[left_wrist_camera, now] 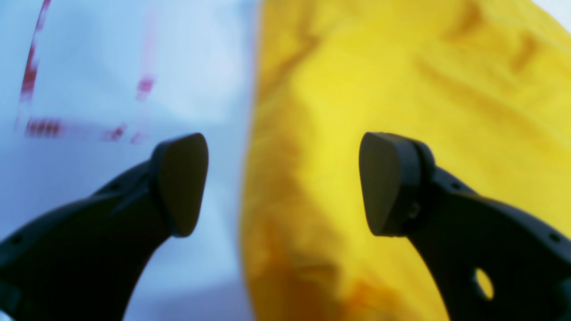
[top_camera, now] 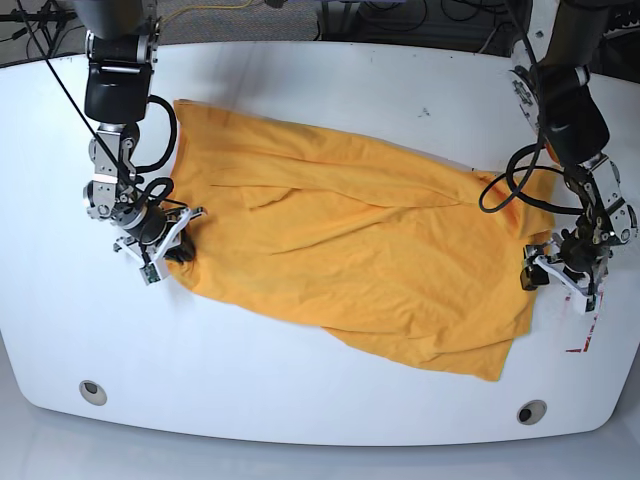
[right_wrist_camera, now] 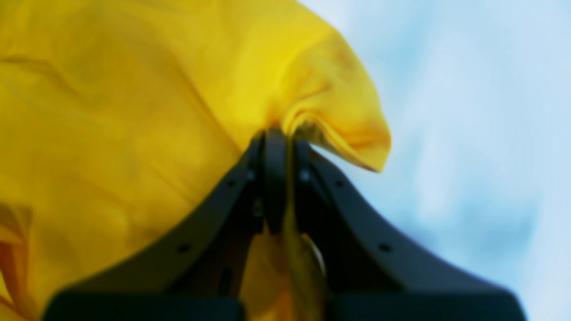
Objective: Fold the T-shirt properly
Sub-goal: 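Lower the left gripper onto the shirt corner and close it, then pull the held shirt corner with the left gripper away from the right gripper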
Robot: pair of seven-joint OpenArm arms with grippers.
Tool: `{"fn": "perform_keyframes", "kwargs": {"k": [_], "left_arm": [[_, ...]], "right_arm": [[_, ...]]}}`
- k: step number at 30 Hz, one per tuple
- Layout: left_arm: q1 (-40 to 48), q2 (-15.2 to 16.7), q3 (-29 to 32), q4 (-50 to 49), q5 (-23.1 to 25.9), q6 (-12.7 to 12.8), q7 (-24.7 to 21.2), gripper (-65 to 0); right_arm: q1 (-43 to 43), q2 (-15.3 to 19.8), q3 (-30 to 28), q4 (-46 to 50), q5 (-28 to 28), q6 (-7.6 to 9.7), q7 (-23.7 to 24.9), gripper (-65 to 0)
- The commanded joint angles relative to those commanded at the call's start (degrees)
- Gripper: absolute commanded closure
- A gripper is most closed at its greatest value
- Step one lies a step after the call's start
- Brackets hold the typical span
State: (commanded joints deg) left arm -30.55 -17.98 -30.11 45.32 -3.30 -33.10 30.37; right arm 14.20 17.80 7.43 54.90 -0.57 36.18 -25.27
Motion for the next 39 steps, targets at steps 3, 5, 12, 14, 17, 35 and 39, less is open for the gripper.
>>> {"fn": "perform_keyframes", "kwargs": {"k": [3, 5, 12, 14, 17, 35, 39], "left_arm": [[-1.8, -1.1, 0.0, -5.8, 0.0, 0.0, -2.9, -49.6], [-3.0, -1.6, 0.2, -9.6, 0.0, 0.0, -4.3, -49.6], [-3.4, -1.1, 5.8, -11.7, -0.4, -0.2, -4.4, -49.6], [-3.3, -0.3, 6.3, -12.0, -0.4, -0.3, -4.3, -49.6], [-3.1, 1.5, 6.8, -11.8, -0.4, -0.3, -4.1, -49.2], [10.0, 1.9, 6.3, 2.8, -0.5, -0.4, 8.7, 0.0], [17.6, 2.1, 4.6, 15.2, -0.5, -0.4, 13.7, 0.0]], "right_arm": [[0.0, 0.0, 0.0, 0.1, 0.0, 0.00, 0.0, -0.2], [-0.1, 0.0, 0.0, 0.2, 0.0, 0.00, 0.0, -0.2], [-0.3, -0.1, 0.0, 0.3, 0.0, 0.00, 0.0, -0.2], [-0.3, -0.1, 0.0, 0.3, 0.0, 0.00, 0.0, -0.2], [-0.4, -0.1, 0.0, 0.3, 0.0, 0.00, 0.0, -0.2], [-0.4, 0.0, 0.0, 0.3, 0.0, 0.00, 0.0, -0.2], [-1.1, 0.2, 0.0, 0.3, 0.0, 0.00, 0.0, -0.2]]}}
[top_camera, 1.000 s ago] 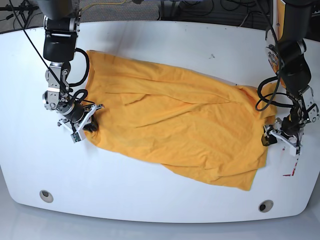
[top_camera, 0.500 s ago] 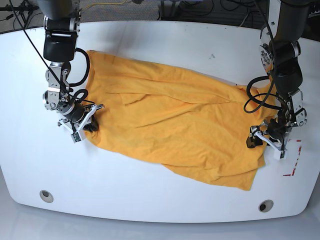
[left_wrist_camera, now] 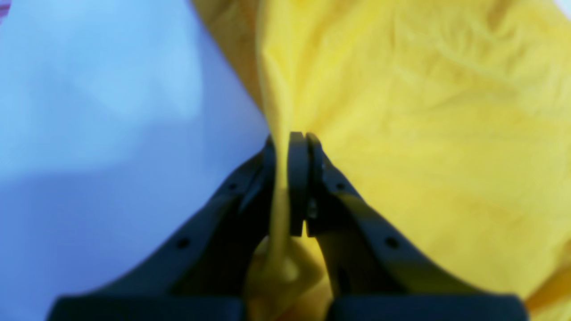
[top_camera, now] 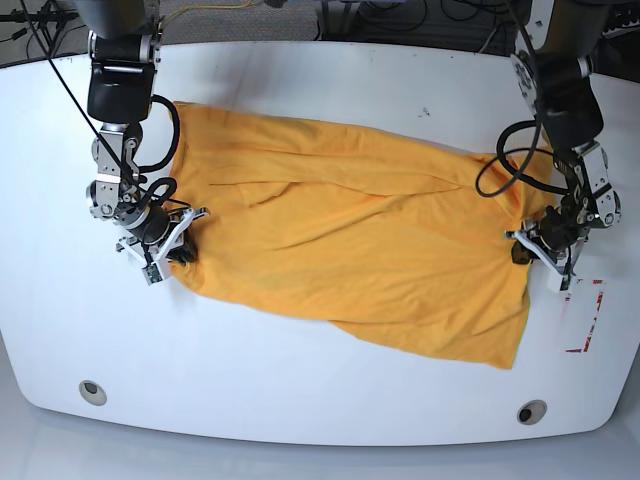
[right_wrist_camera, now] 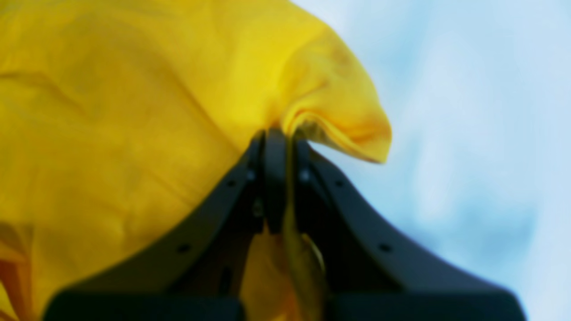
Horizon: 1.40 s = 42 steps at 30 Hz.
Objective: Fold the T-shirt properly
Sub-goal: 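Pull the held shirt corner with the left gripper away from the right gripper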
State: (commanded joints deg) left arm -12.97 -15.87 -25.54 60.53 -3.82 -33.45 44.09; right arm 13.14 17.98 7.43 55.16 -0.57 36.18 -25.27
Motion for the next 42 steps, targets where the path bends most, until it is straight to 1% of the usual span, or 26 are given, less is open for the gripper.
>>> {"fn": "perform_keyframes", "kwargs": {"k": [1, 4, 6, 7, 9, 11, 13, 16, 19, 22, 25, 28, 31, 34, 38, 42], "left_arm": [[2.5, 0.0, -1.1, 4.0, 0.0, 0.0, 1.5, 0.0], [6.9, 1.1, -2.5, 11.2, 0.0, -0.2, 4.5, -0.1], [9.8, 1.7, -3.4, 15.6, 0.0, -1.6, 6.4, -2.4], [11.5, 1.9, -4.0, 18.0, 0.1, -2.9, 7.0, -3.9], [14.2, 2.0, -4.8, 21.4, 0.1, -4.7, 7.5, -6.0], [15.6, 2.0, -5.5, 23.2, 0.1, -5.7, 7.5, -7.9], [16.3, 2.0, -5.7, 24.9, 0.1, -6.2, 7.6, -11.4], [16.4, 2.0, -5.7, 25.9, 0.1, -6.3, 7.7, -16.2], [16.3, 2.0, -5.6, 26.6, 0.2, -6.4, 7.7, -22.6], [16.2, 2.0, -5.5, 27.8, 0.2, -6.4, 7.7, -32.5], [16.1, 2.0, -5.6, 29.4, 0.1, -6.4, 7.7, -40.7], [16.0, 2.0, -5.7, 31.5, 0.0, -6.4, 7.7, -47.5], [14.5, 2.0, -5.9, 32.9, 0.0, -6.5, 7.7, -49.9], [12.7, 2.0, -6.4, 33.0, 0.0, -6.5, 7.7, -49.9], [9.7, 2.0, -8.6, 32.7, 0.0, -6.5, 7.7, -49.9], [5.4, 1.9, -8.8, 29.4, 0.0, -6.5, 7.7, -49.9]], "right_arm": [[-0.5, 0.1, 0.0, 0.1, 0.0, 0.00, 0.0, -0.2], [-1.3, 0.2, 0.0, 0.9, 0.0, 0.00, 0.0, -0.2], [-1.7, 0.2, 0.0, 2.3, -0.1, 0.09, 0.0, -0.2], [-2.5, 0.2, 0.0, 3.1, -0.1, 0.09, 0.0, -0.2], [-3.7, 0.2, -0.1, 4.4, -0.1, 0.09, 0.0, -0.2], [-4.4, 0.2, -0.1, 5.2, -0.1, 0.09, 0.0, -0.2], [-4.8, 0.2, -0.1, 5.8, -0.1, 0.09, 0.0, -0.2], [-4.9, 0.2, -0.1, 6.0, -0.1, 0.09, 0.0, -0.2], [-5.0, 0.2, -0.1, 6.0, -0.1, 0.09, 0.0, -0.2], [-5.0, 0.1, -0.1, 6.0, -0.1, 0.09, 0.0, -0.2], [-5.0, 0.0, -0.1, 6.0, -0.1, 0.09, 0.0, -0.2], [-4.9, 0.0, -0.1, 6.0, -0.1, 0.09, 0.0, -0.2], [-4.7, -0.1, -0.1, 6.0, -0.1, 0.09, 0.0, -0.2], [-4.6, -0.2, -0.1, 6.0, -0.1, 0.09, 0.0, -0.2], [-4.5, -0.2, -0.1, 6.0, -0.1, 0.09, 0.0, -0.2], [-4.5, -0.3, -0.1, 6.0, -0.1, 0.09, 0.0, -0.2]]}}
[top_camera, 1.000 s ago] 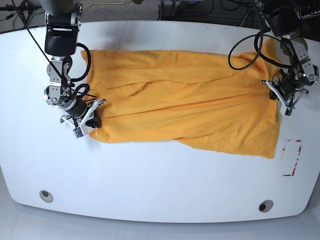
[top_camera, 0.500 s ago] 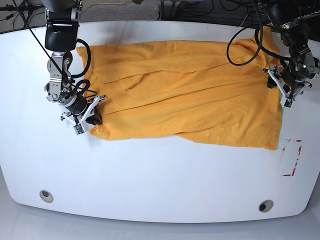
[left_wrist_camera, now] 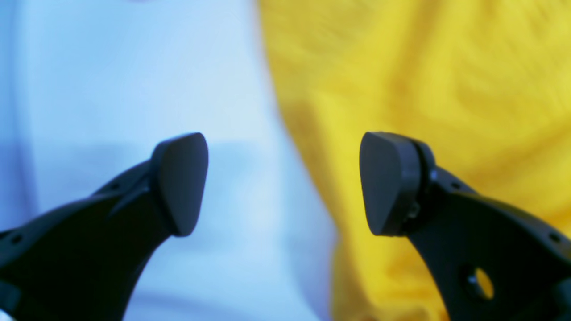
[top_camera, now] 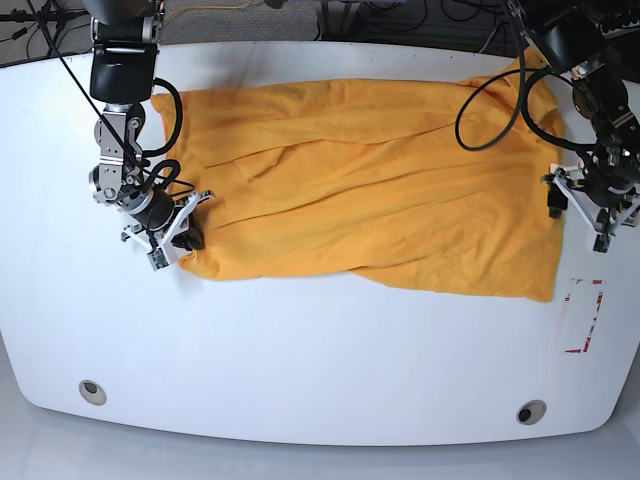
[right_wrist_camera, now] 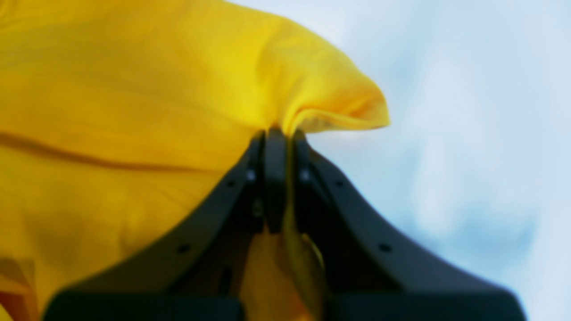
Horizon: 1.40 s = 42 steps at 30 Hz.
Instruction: Fold the T-shirt properly
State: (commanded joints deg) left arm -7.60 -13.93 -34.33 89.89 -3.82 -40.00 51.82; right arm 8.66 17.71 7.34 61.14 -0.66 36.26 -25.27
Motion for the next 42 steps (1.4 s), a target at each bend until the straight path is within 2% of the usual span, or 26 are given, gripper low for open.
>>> {"fn": "perform_keyframes", "kwargs": {"k": [5, 12, 16, 22, 26, 33, 42], "left_arm": [[-7.1, -0.4, -0.1, -8.8, 0.0, 0.0, 0.0, -49.9], [-14.9, -2.7, 0.0, -22.1, 0.1, 0.0, -0.9, -49.9], [-18.2, -2.9, 0.0, -28.8, 0.5, 0.0, -5.7, -49.9], [-20.9, -5.8, 0.9, -39.5, 0.5, 0.0, -11.9, -49.9], [-22.1, -7.0, 4.0, -45.8, 0.4, 1.2, -15.6, -49.9], [-22.0, -8.5, 5.5, -51.0, 0.2, 1.4, -20.6, -49.9], [-22.2, -8.0, 5.8, -53.1, 0.2, 1.4, -21.0, -49.9]], "right_arm": [[0.0, 0.0, 0.0, 0.0, 0.0, 0.00, 0.0, -0.2], [0.0, 0.0, 0.0, 0.0, 0.1, 0.00, 0.0, -0.2], [0.0, -0.3, 0.0, 0.0, 0.1, 0.00, 0.0, -0.2], [0.0, -1.0, 0.0, 0.1, 0.1, 0.00, 0.0, -0.2], [0.0, -1.1, 0.0, 0.2, 0.1, 0.00, 0.0, -0.2], [0.0, -1.2, 0.0, 0.2, 0.1, -0.09, 0.0, -0.2], [0.6, -1.2, 0.1, 0.2, 0.1, -0.09, 0.0, -0.2]]}}
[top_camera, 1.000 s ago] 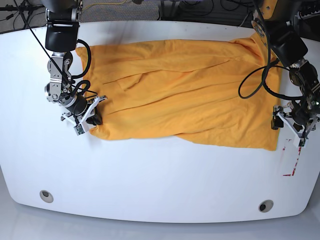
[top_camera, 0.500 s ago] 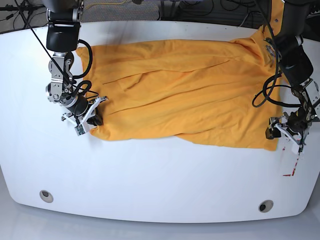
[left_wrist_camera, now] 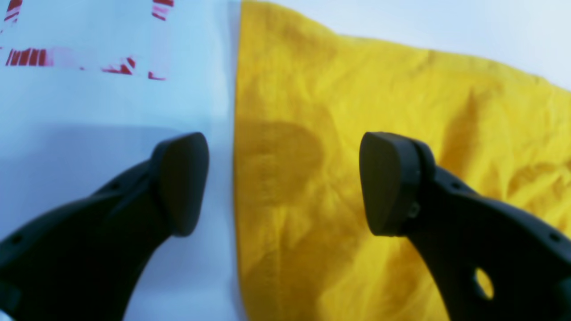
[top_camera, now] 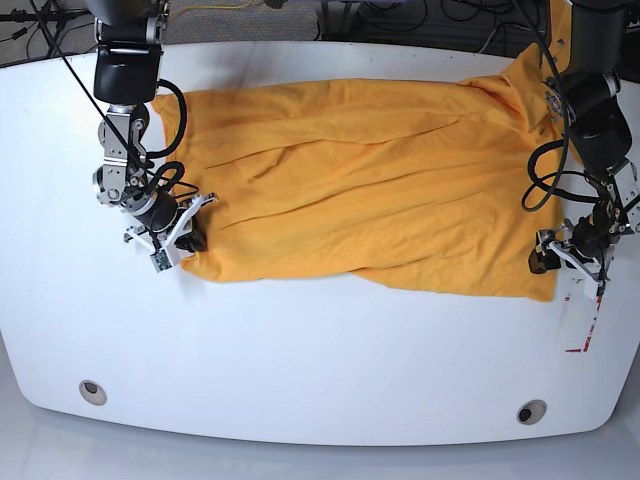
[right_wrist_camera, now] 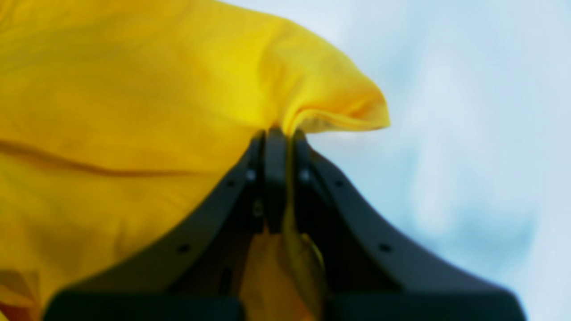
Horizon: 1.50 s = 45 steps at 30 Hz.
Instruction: Fold the T-shirt properly
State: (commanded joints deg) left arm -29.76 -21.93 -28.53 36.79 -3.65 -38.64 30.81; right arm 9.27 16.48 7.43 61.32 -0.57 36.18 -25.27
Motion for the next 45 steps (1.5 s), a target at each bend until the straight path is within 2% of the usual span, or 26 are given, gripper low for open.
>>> {"fn": "perform_keyframes", "kwargs": {"k": [5, 12, 15, 20, 22, 24, 26, 34, 39, 42, 45], "left_arm": [[-1.0, 3.0, 0.2, 0.0, 0.4, 0.0, -0.1, -49.9], [-2.3, 4.8, 3.1, -0.1, 0.2, 0.0, -0.1, -49.9], [-2.3, 5.5, 3.1, -0.1, 0.3, 0.0, -0.1, -46.9], [-2.2, 5.5, 3.1, -0.1, 0.3, 0.3, -0.1, -26.4], [-2.1, 5.5, 3.1, -0.1, 0.3, 1.6, -0.2, -14.0], [-2.1, 5.5, 3.1, 0.0, 0.3, 2.9, -0.4, -5.8], [-2.1, 5.5, 3.1, 0.0, 0.3, 3.3, -1.2, -2.6], [-2.1, 5.5, 3.1, 1.1, 0.0, 3.3, -1.8, -1.7], [-2.0, 5.5, 2.9, 8.2, -0.2, 3.1, 3.5, 0.0], [0.2, 5.5, 2.8, 15.6, -0.2, 1.5, 7.1, 0.0], [2.0, 6.1, 2.8, 22.7, -0.2, 1.3, 9.4, 0.0]], "right_arm": [[0.1, 0.0, 0.0, 0.0, 0.0, 0.00, 0.0, -0.2], [0.1, 0.0, 0.0, 0.0, 0.0, 0.00, 0.0, -0.2], [0.2, 0.0, 0.0, 0.0, 0.0, 0.00, 0.0, -0.2], [0.2, 0.0, 0.0, 0.0, 0.0, 0.00, 0.0, -0.2], [0.3, 0.0, 0.0, 0.0, 0.0, 0.00, 0.0, -0.2], [0.3, 0.0, 0.0, 0.0, 0.0, 0.00, 0.0, -0.2], [0.3, 0.0, 0.0, 0.0, 0.0, 0.00, 0.0, -0.2], [0.3, 0.0, 0.0, 0.8, 0.0, -0.09, 0.2, 0.0], [-0.6, 0.0, 0.4, 7.6, 0.0, -0.26, -0.5, 0.0], [-1.8, 0.3, 0.4, 12.0, 0.0, -0.18, -4.0, 0.0], [-1.9, 0.4, 0.4, 15.8, 0.0, -0.09, -6.6, 0.0]]}}
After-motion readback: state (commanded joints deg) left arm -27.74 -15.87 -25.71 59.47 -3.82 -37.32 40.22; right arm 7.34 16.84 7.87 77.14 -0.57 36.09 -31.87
